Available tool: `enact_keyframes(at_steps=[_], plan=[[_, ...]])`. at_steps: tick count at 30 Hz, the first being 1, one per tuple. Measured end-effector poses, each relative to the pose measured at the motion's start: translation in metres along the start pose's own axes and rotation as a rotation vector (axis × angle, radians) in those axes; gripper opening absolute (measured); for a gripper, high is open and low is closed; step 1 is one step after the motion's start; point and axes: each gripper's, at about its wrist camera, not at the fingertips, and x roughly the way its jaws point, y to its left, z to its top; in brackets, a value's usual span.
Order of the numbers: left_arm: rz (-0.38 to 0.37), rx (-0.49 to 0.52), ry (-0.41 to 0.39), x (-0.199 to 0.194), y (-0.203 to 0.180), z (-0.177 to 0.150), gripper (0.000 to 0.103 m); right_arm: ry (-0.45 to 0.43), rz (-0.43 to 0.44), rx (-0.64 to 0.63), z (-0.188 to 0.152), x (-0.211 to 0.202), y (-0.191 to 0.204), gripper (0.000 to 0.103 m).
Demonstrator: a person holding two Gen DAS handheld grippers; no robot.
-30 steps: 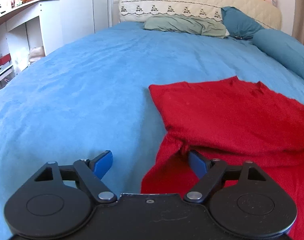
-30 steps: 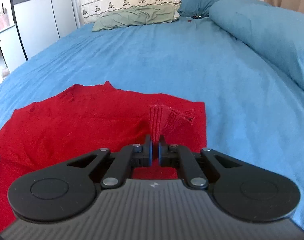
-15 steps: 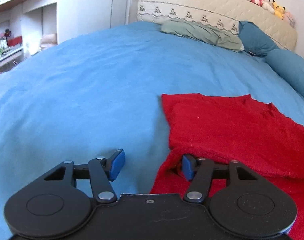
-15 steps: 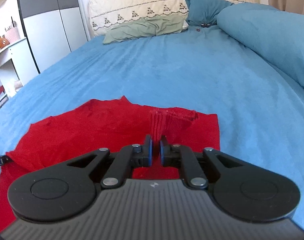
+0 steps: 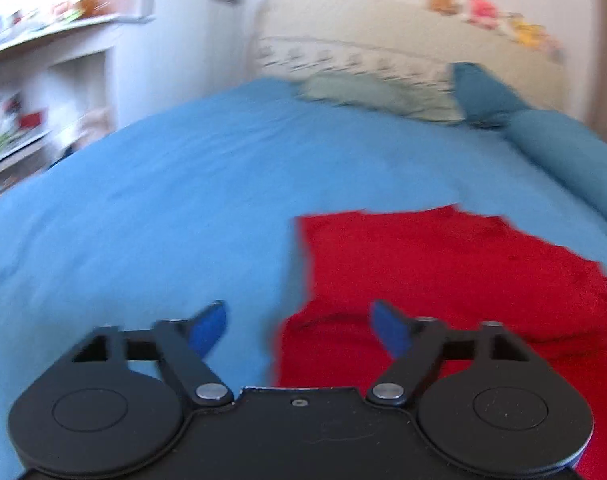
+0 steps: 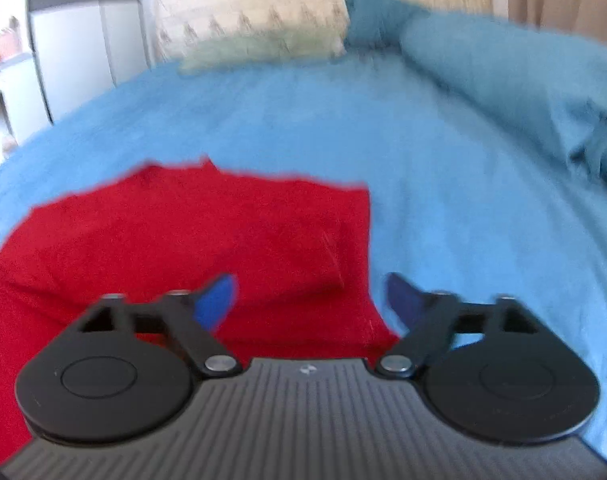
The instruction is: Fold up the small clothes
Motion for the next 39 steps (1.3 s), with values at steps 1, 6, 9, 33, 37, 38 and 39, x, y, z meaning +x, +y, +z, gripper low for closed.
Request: enact_keyframes(at_steps=[1,6,9,33,37,38,39], plan=[[-0.039,0.016,-0.011,0.001,-0.008,0.005,0.088,-0.003,0.019,-0.012,0.002,0.001,0.006,0.103],[-0.168,0.081,-0.013,0.029,-0.035,0.016,0.088,0.023,0.078,-0.068,0.008,0.029,0.039,0.103],[-0.172,0.094,0.042,0.053,-0.042,0.013,0.088,0.068,0.045,-0.076,0.003,0.050,0.042,0.103],[-0.104,0.066,-0.016,-0.111,-0.004,0.020,0.099,-0.015,0.048,0.011,0.016,-0.133,-0.015,0.103],[-0.113,0.003,0.014,-0.160,0.012,0.003,0.100,-0.007,0.044,0.044,0.005,-0.191,-0.025,0.103],[-0.114,-0.013,0.028,-0.166,0.016,-0.001,0.100,-0.004,0.039,0.050,-0.001,-0.204,-0.027,0.103],[-0.120,-0.026,0.049,-0.174,0.019,-0.009,0.100,-0.001,0.032,0.050,-0.006,-0.215,-0.027,0.103]])
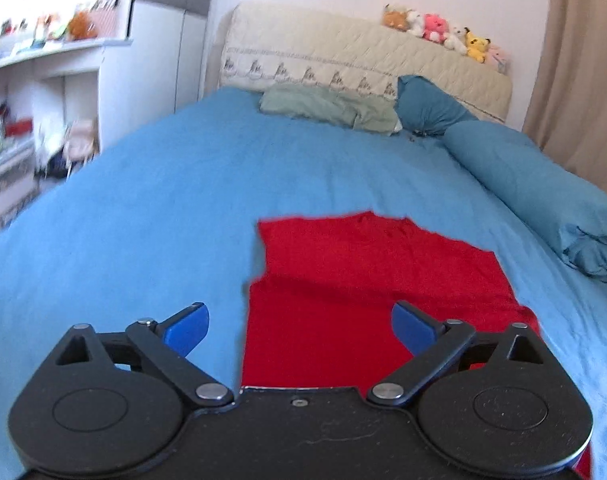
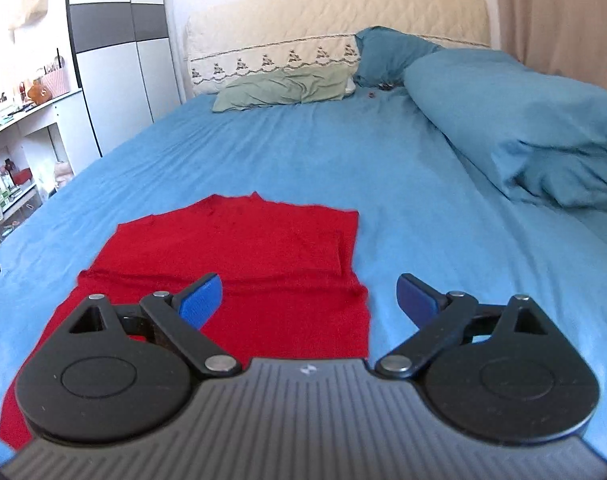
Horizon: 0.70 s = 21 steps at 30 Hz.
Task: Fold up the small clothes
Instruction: 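Grasp the sweater hem with the right tool while the left tool grasps it too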
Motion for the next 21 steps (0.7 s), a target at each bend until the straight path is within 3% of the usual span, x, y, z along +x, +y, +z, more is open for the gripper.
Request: enact_keyframes(at_steps=[7,14,15,17,18,21], plan=[[0.018,-0.060,0.070,-0.034,0.007,-0.050,0.094,0.086,-0.040,-0.038,-0.059,-0.046,0.001,0.103],[0.070,-0.122,0.153,-0.037,0.012,-0.107,0.079,0.207,-0.074,0.011,-0.126,-0.050,0.004,0.103],[0.073,-0.136,0.168,-0.036,0.013,-0.116,0.072,0.226,-0.087,0.026,-0.135,-0.048,0.004,0.103],[0.081,-0.141,0.196,-0.032,0.013,-0.129,0.059,0.260,-0.088,0.057,-0.149,-0.045,0.005,0.096],[0.083,-0.139,0.207,-0.031,0.013,-0.134,0.057,0.277,-0.089,0.067,-0.155,-0.043,0.005,0.089],[0.096,-0.114,0.204,-0.029,0.012,-0.140,0.055,0.309,-0.112,0.064,-0.170,-0.038,0.006,0.084]])
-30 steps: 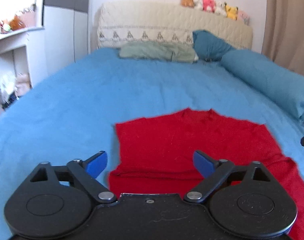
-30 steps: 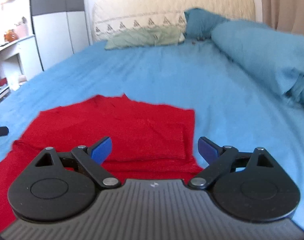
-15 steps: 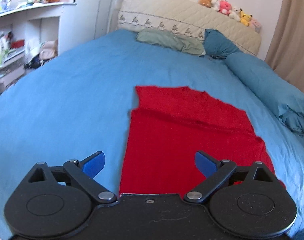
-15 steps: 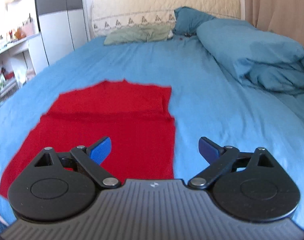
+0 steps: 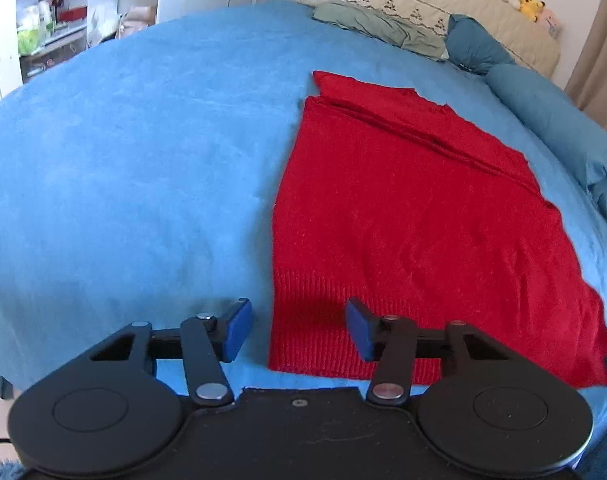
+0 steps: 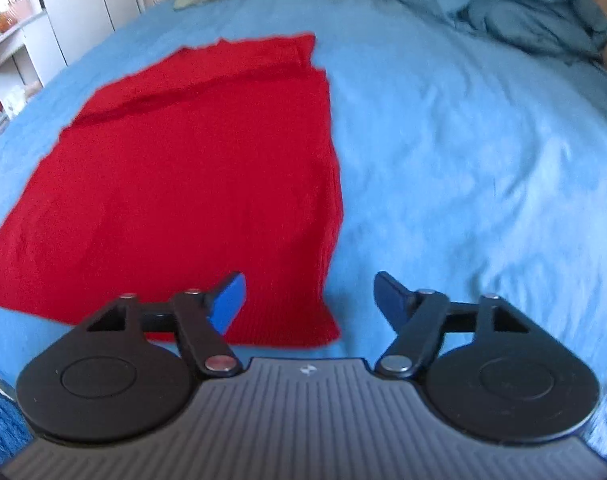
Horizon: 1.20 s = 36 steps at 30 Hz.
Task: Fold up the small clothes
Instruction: 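Grasp the sweater hem with the right tool while the left tool grasps it too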
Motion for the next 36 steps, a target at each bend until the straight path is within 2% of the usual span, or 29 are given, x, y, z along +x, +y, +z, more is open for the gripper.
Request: enact_keyframes(at_steps=[2,6,14,16,17,19,21,24,26,31,36], plan=[[0.006,0.009,-0.001,0.002,-0.001,0.000,0.055,0.006,-0.020,-0.010,-0.003,0.005,-0.001,0.083],[0.012,0.034,0.003,0.006,-0.002,-0.005,0.046,0.012,-0.015,-0.009,-0.006,0.011,-0.004,0.078],[0.044,0.050,0.021,0.011,-0.013,-0.009,0.044,0.007,0.009,-0.060,-0.007,0.019,0.010,0.054],[0.041,0.045,0.026,0.010,-0.012,-0.008,0.040,0.006,0.011,-0.059,-0.006,0.020,0.010,0.053],[0.045,0.045,0.029,0.010,-0.012,-0.007,0.038,0.004,0.018,-0.055,-0.006,0.020,0.009,0.051],[0.055,0.026,0.045,0.010,-0.011,-0.004,0.034,0.006,0.036,-0.047,-0.006,0.020,0.008,0.041],[0.069,0.016,0.056,0.009,-0.013,-0.003,0.025,0.005,0.044,-0.048,-0.005,0.020,0.008,0.031],[0.080,0.023,0.062,0.008,-0.017,-0.002,0.008,0.007,0.050,-0.043,-0.002,0.019,0.009,0.024],[0.085,0.040,0.057,0.004,-0.019,-0.001,0.007,0.009,0.059,-0.024,0.001,0.017,0.006,0.022],[0.084,0.038,0.002,-0.016,-0.021,0.010,0.006,-0.017,0.086,0.018,0.014,0.002,-0.002,0.020],[0.045,0.031,-0.122,-0.042,-0.030,0.047,0.005,-0.101,0.168,0.094,0.051,-0.024,-0.012,0.020]])
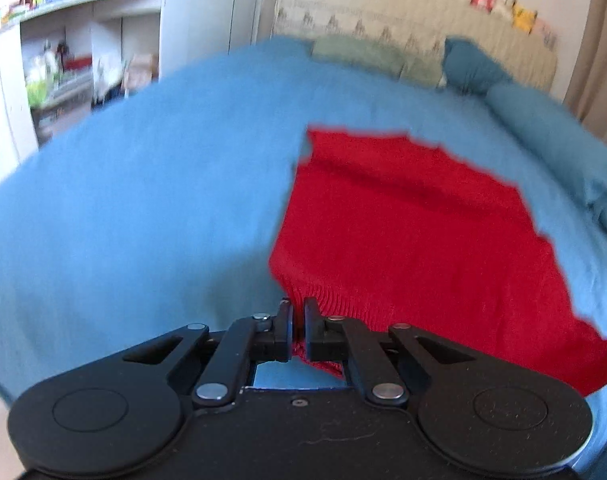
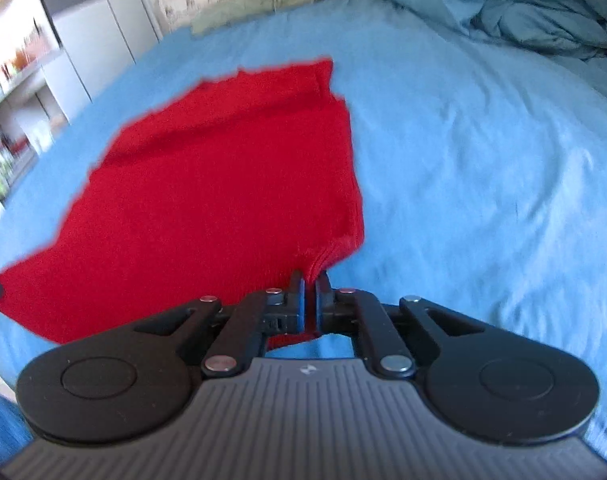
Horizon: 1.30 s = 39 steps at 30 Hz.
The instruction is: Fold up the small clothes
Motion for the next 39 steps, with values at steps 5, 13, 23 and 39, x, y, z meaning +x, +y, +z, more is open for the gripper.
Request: enact_keyframes(at_steps=[5,13,23,39], plan=[[-0.031,-0.032,-0.152,0.004,-0.011,0.071,0.004,-0.107,0.077,0.029,0.069,-0.002,0.005,0.020],[-0.008,-0.023,-0.313,0.095,-0.055,0.207,0.004,-0.208,0.089,0.013,0.218,0.075,0.019,0.020],[0.158,-0.027,-0.188,0.301,-0.089,0.238,0.003,-0.114,-0.040,-0.032,0.285,0.279,0.023,0.020],[0.200,0.004,-0.188,0.363,-0.083,0.249,0.016,-0.068,-0.105,0.060,0.293,0.372,0.008,0.052]])
